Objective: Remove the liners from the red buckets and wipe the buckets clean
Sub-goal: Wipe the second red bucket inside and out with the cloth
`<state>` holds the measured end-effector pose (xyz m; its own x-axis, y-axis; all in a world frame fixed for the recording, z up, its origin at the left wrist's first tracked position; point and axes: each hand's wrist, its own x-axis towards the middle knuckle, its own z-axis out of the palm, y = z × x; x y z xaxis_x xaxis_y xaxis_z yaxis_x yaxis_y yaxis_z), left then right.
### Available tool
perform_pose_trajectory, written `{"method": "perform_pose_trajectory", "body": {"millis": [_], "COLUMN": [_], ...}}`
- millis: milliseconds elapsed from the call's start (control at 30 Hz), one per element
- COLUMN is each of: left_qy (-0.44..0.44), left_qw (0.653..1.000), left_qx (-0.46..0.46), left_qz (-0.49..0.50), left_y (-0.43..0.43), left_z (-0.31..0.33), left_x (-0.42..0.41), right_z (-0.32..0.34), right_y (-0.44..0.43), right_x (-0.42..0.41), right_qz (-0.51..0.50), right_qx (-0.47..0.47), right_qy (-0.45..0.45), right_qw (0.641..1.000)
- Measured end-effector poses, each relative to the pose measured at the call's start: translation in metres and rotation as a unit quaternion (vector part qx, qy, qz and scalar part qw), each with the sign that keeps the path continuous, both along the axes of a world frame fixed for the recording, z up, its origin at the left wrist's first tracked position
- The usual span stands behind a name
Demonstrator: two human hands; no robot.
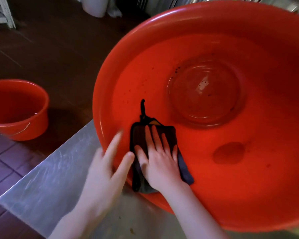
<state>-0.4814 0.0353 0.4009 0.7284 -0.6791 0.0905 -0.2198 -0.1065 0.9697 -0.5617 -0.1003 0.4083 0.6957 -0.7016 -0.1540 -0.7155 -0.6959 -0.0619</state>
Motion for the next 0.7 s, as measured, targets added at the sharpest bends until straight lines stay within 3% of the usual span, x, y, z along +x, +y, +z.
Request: {"method": "perform_pose_trajectory", "body": {"millis": [133, 233, 433, 567, 700], "left_qy": [-0.212, -0.293, -0.242, -0.181, -0.145], "left_qw": [0.969, 0.949, 0.97, 0.982, 0.989], "left_qx": [-0.015, 0.039, 0.026, 0.0, -0.009], "left_qz": [0.126, 0.111, -0.004, -0.046, -0.018], "left_y": [-0.007, -0.014, -0.025, -0.055, -0.079], "left_z": [0.037, 0.047, 0.014, -0.003, -0.017], "left_x": [0.058, 0.085, 0.058, 0.023, -0.003], "right_z": [-0.002, 0.002, 0.001, 0.007, 0.009], "right_y": [-0.015, -0.026, -0.053, -0.114, -0.135], "right_x": [0.0, -0.018, -0.059, -0.055, -0.052], "right_qz": [0.013, 0.043, -0.056, -0.191, -0.225], "right_qx": [-0.007, -0.049, -0.126, -0.098, -0.073], "right_qy": [0.044, 0.073, 0.132, 0.183, 0.186], "right_qw": [0.999, 0.995, 0.982, 0.959, 0.954]}}
